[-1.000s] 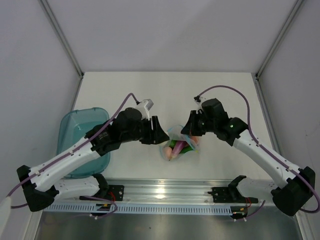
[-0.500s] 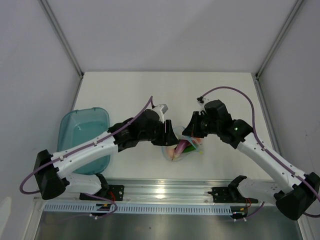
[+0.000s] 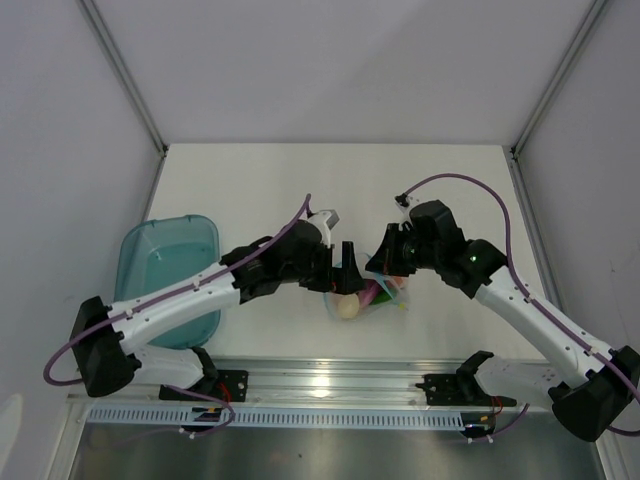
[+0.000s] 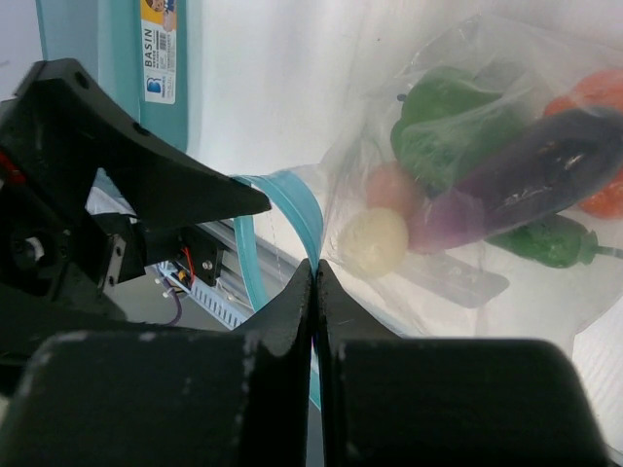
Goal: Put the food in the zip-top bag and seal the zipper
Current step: Place the fake food in the zipper food storage bag, then adjust the zipper food storage bag at the center of the board.
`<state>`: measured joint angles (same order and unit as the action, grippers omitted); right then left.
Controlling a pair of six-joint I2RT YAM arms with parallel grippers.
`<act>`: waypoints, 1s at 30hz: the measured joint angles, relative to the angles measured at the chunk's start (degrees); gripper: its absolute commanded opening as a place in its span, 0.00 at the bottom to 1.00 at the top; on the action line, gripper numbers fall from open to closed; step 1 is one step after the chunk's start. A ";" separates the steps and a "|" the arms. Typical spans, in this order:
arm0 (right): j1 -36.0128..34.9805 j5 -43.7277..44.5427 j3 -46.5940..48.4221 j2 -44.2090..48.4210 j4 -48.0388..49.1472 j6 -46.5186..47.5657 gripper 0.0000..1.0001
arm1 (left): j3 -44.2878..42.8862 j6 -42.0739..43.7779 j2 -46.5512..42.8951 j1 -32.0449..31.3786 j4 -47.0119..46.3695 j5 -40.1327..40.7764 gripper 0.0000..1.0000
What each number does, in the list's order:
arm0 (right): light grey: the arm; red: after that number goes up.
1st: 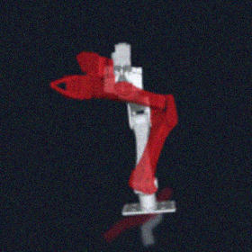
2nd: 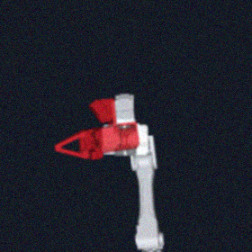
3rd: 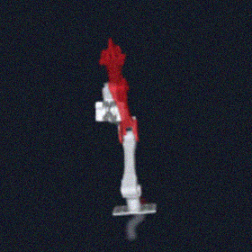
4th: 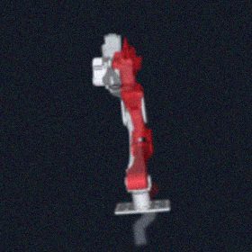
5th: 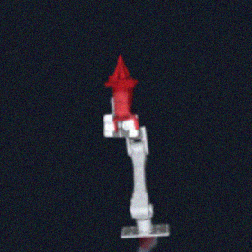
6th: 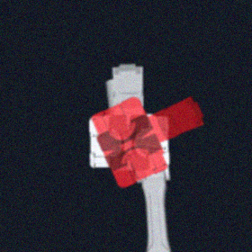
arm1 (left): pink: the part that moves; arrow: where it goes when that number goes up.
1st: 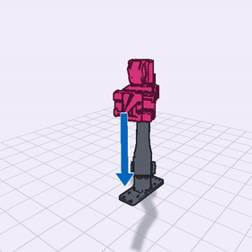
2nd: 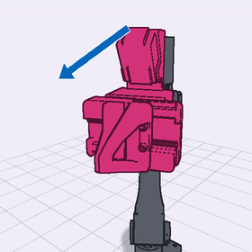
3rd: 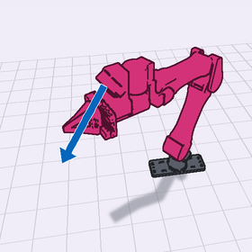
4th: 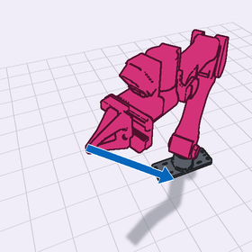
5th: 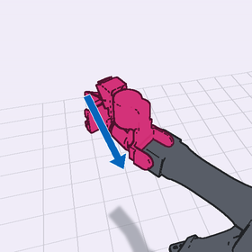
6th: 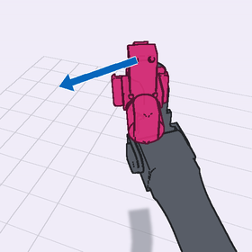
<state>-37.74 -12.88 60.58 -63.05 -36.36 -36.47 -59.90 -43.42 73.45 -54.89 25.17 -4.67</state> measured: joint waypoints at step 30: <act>-0.07 0.15 0.22 2.80 -6.51 3.74 0.00 | 2.10 22.14 -0.61 3.28 -0.13 -4.57 0.56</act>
<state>-37.80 -12.73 60.80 -60.25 -42.87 -32.73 -57.80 -21.28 72.84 -51.62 25.04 -9.23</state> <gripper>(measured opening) 0.006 0.671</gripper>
